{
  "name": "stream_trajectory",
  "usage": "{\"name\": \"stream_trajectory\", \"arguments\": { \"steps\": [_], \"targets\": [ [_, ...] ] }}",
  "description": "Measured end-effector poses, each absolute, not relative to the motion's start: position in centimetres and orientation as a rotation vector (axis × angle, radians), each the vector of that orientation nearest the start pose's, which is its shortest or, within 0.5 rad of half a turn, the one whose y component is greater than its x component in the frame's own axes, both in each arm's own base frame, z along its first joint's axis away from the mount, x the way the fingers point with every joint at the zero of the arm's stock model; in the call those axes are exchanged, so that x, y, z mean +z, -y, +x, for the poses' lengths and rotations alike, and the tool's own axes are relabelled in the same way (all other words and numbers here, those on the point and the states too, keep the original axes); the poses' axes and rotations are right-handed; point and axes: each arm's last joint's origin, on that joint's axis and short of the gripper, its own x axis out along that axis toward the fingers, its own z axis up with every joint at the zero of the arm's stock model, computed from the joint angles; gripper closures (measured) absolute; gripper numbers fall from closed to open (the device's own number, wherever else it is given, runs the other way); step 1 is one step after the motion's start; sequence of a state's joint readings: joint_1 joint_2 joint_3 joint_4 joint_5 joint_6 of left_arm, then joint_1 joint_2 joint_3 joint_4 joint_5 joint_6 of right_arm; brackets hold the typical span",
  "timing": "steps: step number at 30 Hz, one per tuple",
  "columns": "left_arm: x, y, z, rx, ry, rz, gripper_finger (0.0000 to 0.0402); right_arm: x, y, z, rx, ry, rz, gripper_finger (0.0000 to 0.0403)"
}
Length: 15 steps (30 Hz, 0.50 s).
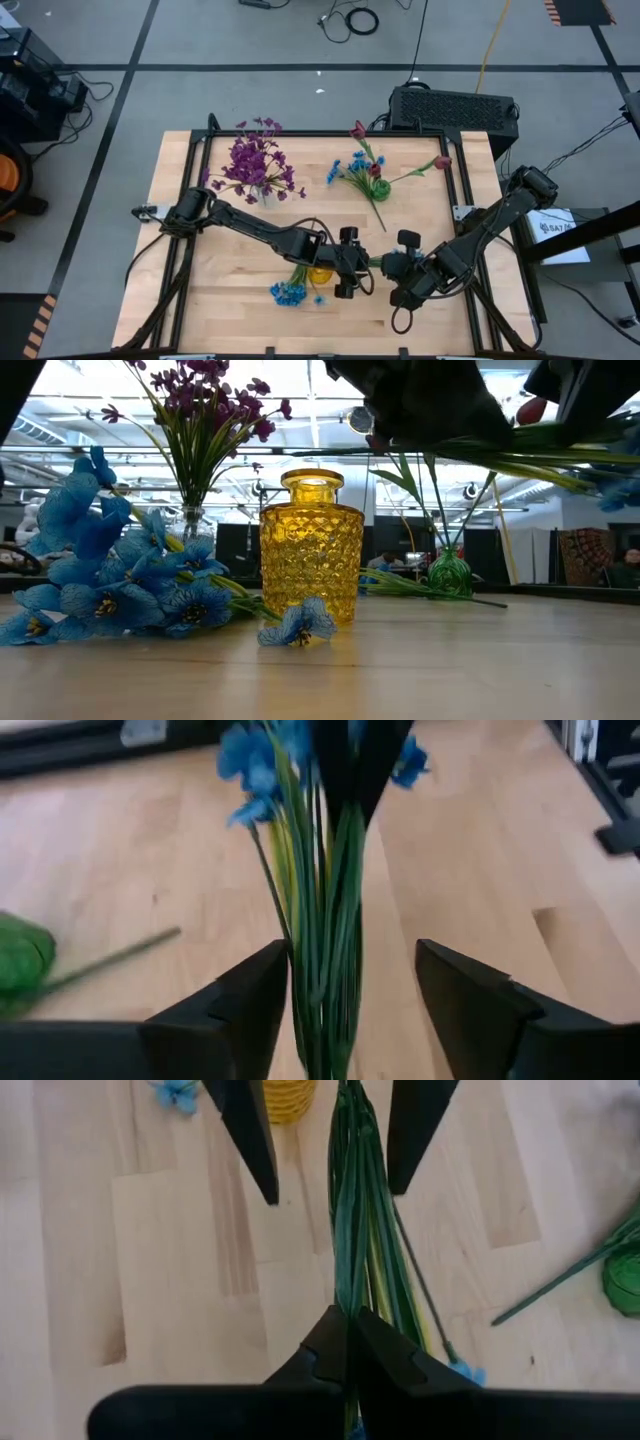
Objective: Sort flowers into vase by color
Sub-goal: Put the middle right blue flowers into the yellow vase
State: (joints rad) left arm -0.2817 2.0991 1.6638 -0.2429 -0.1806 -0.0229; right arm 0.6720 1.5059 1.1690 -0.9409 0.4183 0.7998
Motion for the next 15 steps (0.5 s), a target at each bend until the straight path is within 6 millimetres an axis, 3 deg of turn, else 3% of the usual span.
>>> {"name": "stream_trajectory", "arguments": {
  "steps": [15],
  "targets": [
    [21.96,11.89,45.75,-0.030,-0.697,0.158,0.0335,25.32,-16.20,23.03,-0.266,-1.029,0.036,0.0398]
  ]
}}
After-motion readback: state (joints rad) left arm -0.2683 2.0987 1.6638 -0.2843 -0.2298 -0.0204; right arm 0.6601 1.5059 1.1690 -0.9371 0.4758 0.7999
